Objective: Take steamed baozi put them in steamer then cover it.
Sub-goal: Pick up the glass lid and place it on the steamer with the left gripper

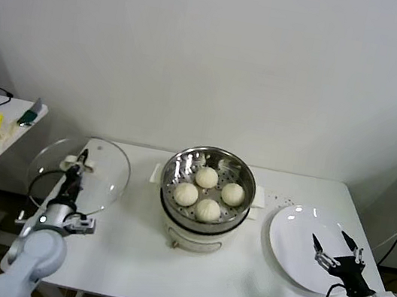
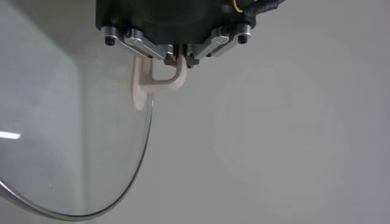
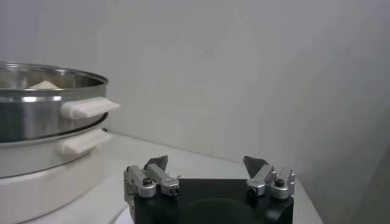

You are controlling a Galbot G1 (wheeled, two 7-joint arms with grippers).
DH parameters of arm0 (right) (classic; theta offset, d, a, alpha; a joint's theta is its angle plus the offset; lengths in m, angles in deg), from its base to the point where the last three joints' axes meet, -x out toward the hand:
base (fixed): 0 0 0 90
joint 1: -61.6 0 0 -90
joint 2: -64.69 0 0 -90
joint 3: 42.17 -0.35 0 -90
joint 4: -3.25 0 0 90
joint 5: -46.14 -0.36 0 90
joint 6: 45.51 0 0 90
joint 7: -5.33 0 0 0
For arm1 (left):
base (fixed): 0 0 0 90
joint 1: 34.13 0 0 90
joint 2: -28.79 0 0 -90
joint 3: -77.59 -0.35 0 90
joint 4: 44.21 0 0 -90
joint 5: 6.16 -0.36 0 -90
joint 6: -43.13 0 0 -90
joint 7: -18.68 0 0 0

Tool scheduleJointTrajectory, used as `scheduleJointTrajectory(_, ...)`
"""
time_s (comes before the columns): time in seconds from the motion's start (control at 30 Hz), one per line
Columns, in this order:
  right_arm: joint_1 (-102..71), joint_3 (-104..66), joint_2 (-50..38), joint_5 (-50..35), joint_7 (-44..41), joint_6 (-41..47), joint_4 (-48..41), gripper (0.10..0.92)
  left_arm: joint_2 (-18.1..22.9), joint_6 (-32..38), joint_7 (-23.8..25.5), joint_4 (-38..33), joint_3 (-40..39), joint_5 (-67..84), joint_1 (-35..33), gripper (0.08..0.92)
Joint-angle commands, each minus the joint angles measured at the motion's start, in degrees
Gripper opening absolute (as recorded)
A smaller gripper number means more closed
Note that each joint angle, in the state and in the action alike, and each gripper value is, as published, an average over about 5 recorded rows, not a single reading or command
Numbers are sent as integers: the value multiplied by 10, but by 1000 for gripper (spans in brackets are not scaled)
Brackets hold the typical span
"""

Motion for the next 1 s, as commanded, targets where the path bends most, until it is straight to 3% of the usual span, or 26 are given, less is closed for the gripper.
scheduleJointTrajectory(0.03, 37, 27, -2, 11, 0, -1, -21, 823, -118, -172, 50, -236, -61, 24, -31, 155)
scheduleJointTrajectory(0.17, 54, 42, 1, 20, 2, -1, -27, 823, -139, -202, 72, -250, -148, 35, 36, 155)
scheduleJointTrajectory(0.3, 65, 51, 5, 29, 2, -1, -34, 823, -116, -233, 121, -241, -260, 11, 139, 155)
scheduleJointTrajectory(0.43, 75, 50, 7, 32, 0, -3, -43, 823, -46, -250, 173, -202, -334, -23, 213, 155)
scheduleJointTrajectory(0.6, 79, 44, 3, 34, -2, -4, -52, 823, 35, -250, 216, -141, -392, -70, 253, 155)
scheduleJointTrajectory(1.0, 63, 6, 6, 39, -16, -16, -62, 823, 203, -250, 232, 25, -420, -116, 295, 155)
